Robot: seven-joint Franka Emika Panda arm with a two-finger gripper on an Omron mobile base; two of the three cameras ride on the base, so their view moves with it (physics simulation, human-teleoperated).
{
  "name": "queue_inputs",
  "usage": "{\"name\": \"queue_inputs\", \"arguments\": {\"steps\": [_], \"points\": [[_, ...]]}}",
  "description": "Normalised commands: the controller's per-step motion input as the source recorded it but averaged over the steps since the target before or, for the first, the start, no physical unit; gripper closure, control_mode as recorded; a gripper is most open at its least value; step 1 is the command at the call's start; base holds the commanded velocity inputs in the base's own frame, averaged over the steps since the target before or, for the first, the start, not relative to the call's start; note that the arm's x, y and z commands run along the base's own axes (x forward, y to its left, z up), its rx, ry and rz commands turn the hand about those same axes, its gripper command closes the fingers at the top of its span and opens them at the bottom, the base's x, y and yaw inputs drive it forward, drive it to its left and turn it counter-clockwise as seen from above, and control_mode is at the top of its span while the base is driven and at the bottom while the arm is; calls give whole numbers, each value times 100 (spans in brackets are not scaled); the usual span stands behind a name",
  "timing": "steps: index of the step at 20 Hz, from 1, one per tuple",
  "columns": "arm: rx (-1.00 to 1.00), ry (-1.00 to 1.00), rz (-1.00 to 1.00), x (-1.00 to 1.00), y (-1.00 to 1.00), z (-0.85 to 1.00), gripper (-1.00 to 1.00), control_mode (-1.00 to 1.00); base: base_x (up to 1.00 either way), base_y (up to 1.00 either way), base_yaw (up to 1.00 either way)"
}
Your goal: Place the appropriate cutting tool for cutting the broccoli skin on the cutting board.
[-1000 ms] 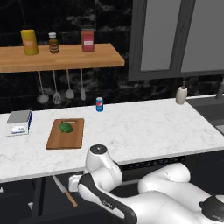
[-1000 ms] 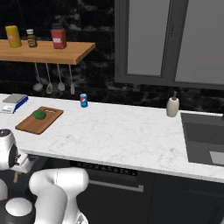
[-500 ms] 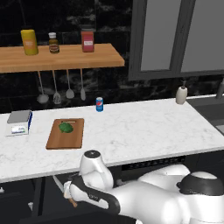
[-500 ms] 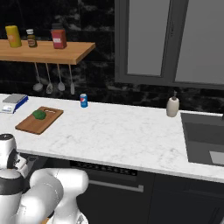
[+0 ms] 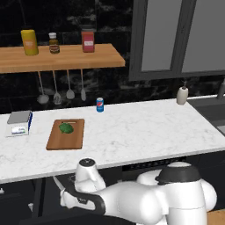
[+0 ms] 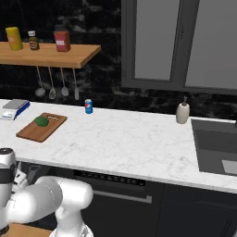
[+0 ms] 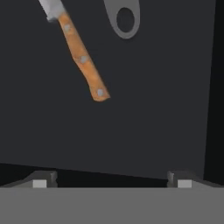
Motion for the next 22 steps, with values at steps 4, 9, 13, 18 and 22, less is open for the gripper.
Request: {"name": "queue_inputs", "arguments": {"steps": [4,9,13,18,22], "points": [[-6,0,0,-1,25,-44,-100,-100,0,0,0],[0,3,0,-30,23,-25,-100,-100,0,0,0],[0,5,3,-65,23,-2,-100,-100,0,0,0],[0,7,3,-78,21,0,-100,-100,0,0,0],[0,7,6,-88,7,0,-100,-100,0,0,0]]}}
